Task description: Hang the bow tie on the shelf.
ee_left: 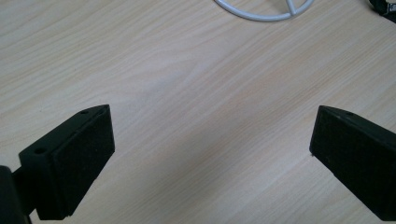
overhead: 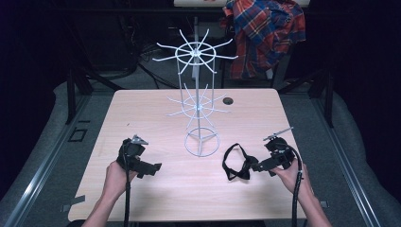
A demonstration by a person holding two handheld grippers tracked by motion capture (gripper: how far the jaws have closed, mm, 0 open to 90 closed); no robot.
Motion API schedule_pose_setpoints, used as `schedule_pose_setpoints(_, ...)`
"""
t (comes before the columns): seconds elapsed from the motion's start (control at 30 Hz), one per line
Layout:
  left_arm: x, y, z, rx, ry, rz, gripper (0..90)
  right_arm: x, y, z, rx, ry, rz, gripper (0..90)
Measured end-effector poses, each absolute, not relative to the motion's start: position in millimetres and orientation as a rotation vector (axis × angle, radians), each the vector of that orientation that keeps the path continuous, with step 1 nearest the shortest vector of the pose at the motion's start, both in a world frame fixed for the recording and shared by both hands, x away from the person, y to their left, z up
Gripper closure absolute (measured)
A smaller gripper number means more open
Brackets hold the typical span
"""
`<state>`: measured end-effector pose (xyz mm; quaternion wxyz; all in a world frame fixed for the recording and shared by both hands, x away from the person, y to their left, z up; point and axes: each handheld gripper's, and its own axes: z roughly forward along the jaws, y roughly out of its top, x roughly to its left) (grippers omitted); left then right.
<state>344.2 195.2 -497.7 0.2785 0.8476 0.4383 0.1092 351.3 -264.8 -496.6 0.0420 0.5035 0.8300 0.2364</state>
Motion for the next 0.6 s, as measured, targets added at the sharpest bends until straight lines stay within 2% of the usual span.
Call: schedule_pose_setpoints(0.6,344,197,-498,2.265,1.183,0.287,0.0,361,-251,-503,1.548,2.546,0.729,0.1)
